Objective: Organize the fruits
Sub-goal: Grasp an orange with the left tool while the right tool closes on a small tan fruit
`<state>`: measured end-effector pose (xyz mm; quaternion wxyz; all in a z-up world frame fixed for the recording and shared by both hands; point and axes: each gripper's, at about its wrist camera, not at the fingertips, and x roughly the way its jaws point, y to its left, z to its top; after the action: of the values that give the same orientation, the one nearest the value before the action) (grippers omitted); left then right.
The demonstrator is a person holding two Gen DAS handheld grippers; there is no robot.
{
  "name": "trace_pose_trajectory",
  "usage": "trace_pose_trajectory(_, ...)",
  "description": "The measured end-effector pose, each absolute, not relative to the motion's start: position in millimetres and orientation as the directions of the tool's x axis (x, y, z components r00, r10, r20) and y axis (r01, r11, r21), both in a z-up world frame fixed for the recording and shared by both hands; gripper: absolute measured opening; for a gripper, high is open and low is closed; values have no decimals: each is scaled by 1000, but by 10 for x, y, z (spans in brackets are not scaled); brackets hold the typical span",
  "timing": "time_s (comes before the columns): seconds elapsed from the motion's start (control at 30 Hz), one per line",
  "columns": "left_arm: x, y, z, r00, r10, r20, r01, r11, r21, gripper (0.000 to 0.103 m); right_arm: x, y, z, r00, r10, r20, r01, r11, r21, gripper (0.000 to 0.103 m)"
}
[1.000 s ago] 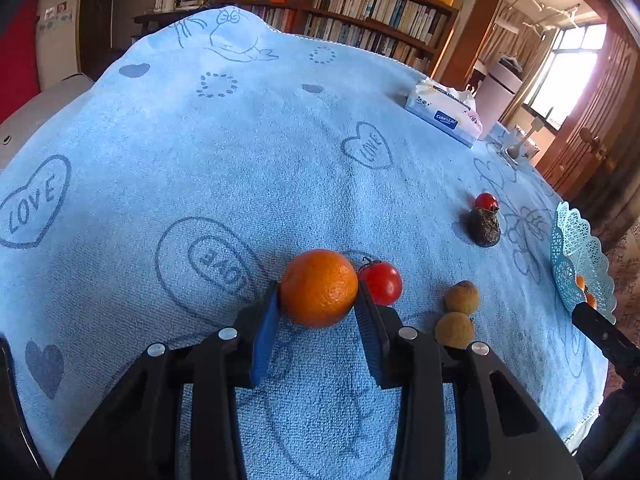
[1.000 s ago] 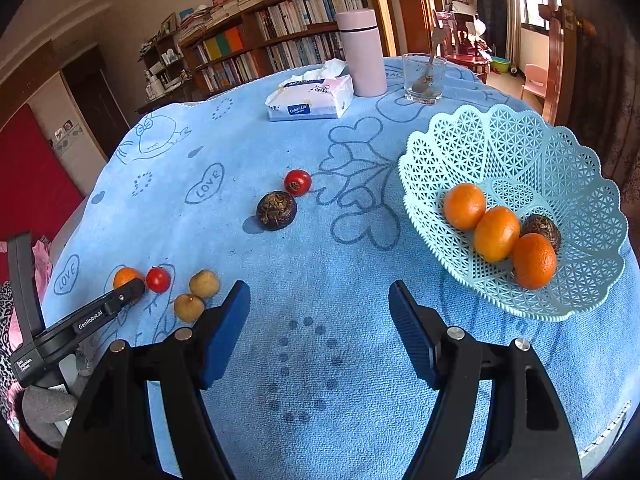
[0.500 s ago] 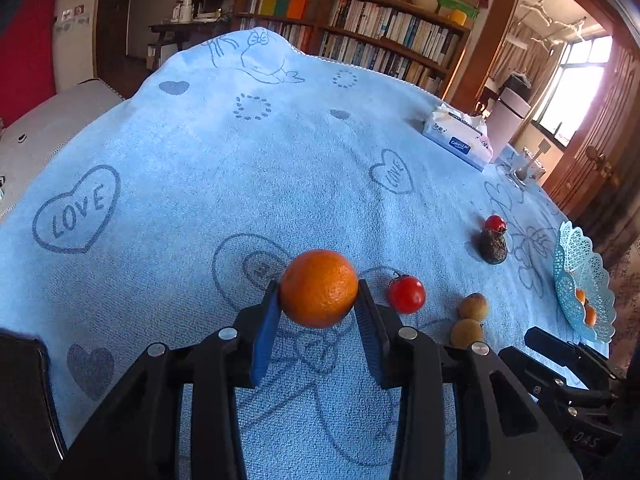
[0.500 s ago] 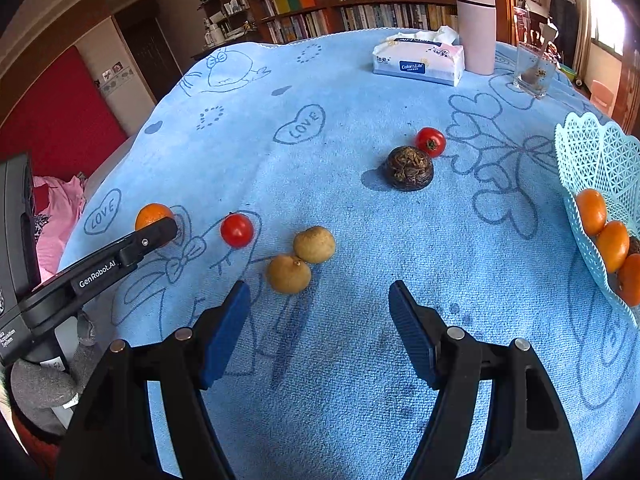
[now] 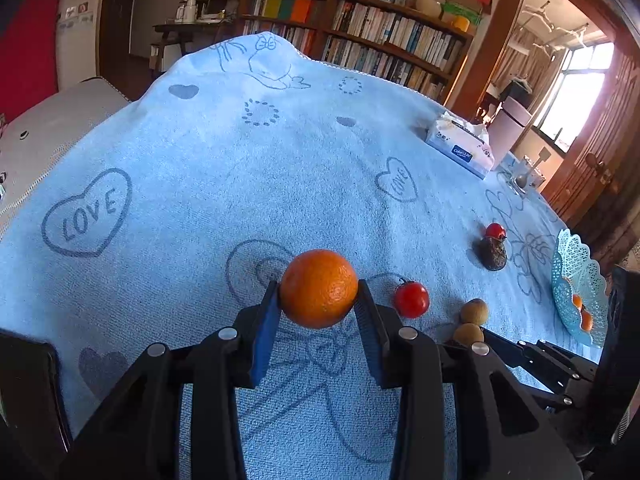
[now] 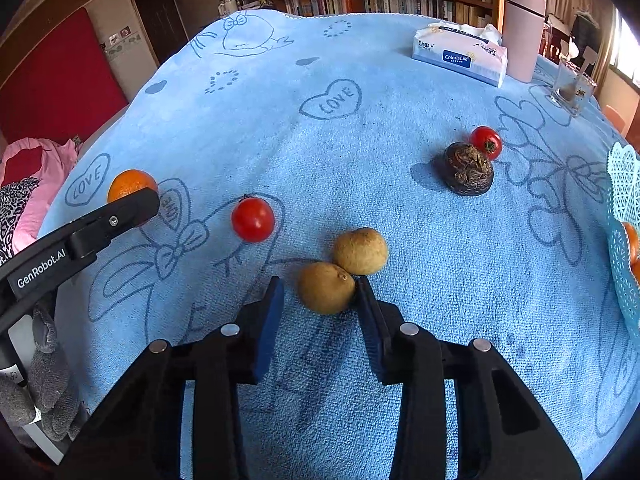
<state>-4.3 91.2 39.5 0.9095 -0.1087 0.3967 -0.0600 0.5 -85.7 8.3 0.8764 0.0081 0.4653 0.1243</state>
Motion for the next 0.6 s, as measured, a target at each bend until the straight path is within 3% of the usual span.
trace_pose_trajectory(0.07,-44,910,394,677,-196,-709,24,969,-245,38,0,-860,84,542,211,-813,-209,971,113,30)
trace_pose_trajectory(0.6,-63,803,362,667,-207,-716,45,970,-239,38,-186,-1277,492,651,174,-739,-126,985,121,30)
